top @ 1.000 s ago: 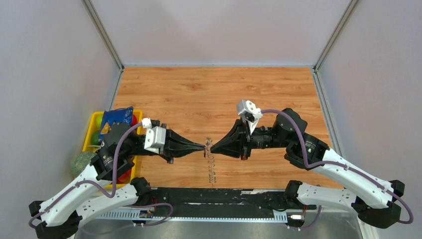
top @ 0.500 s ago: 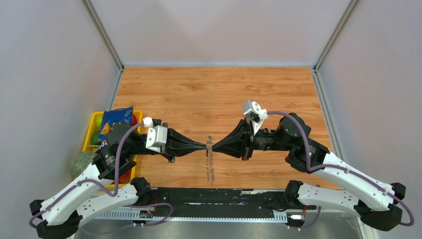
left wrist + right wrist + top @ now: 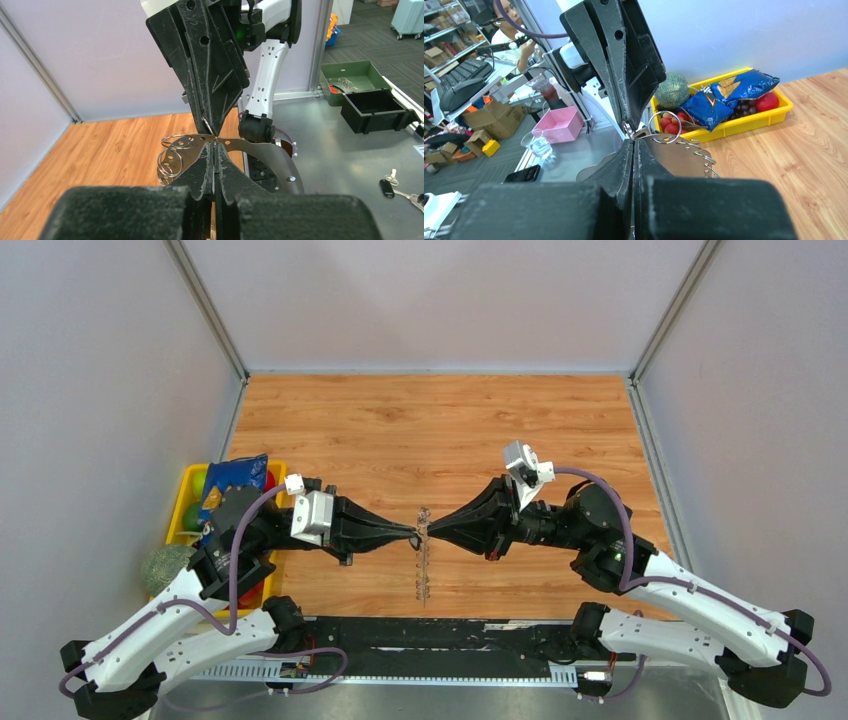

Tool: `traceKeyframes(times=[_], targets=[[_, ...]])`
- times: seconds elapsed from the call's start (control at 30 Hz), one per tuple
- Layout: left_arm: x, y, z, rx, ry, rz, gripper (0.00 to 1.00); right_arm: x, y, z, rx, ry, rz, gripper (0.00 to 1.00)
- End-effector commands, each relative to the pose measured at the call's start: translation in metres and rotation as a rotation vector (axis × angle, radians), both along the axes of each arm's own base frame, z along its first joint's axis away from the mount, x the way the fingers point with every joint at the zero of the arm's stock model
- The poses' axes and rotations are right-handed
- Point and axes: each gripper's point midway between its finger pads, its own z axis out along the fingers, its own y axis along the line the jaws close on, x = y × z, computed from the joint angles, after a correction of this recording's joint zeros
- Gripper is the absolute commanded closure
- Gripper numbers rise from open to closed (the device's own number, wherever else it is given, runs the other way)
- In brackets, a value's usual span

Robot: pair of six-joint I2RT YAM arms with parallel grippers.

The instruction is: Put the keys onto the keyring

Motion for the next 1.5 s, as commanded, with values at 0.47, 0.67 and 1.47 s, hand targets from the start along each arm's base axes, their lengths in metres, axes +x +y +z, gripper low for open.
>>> traceKeyframes(times=[0.47, 0.67, 1.47], targets=[[0.0, 0.0, 0.001, -0.016, 0.014, 0.004, 0.92, 0.004, -0.014, 0.049, 0.232, -0.05, -0.053, 1.0], [0.003, -0.001, -0.001, -0.013, 0.026, 0.017, 0.78, 0.003, -0.013, 0.05, 0.252, -0.049, -0.057, 1.0], [0.008, 0.016, 0.038, -0.122, 0.008, 0.108, 0.44, -0.007, -0.012, 0.047, 0.251, -0.083, -0.022, 1.0]])
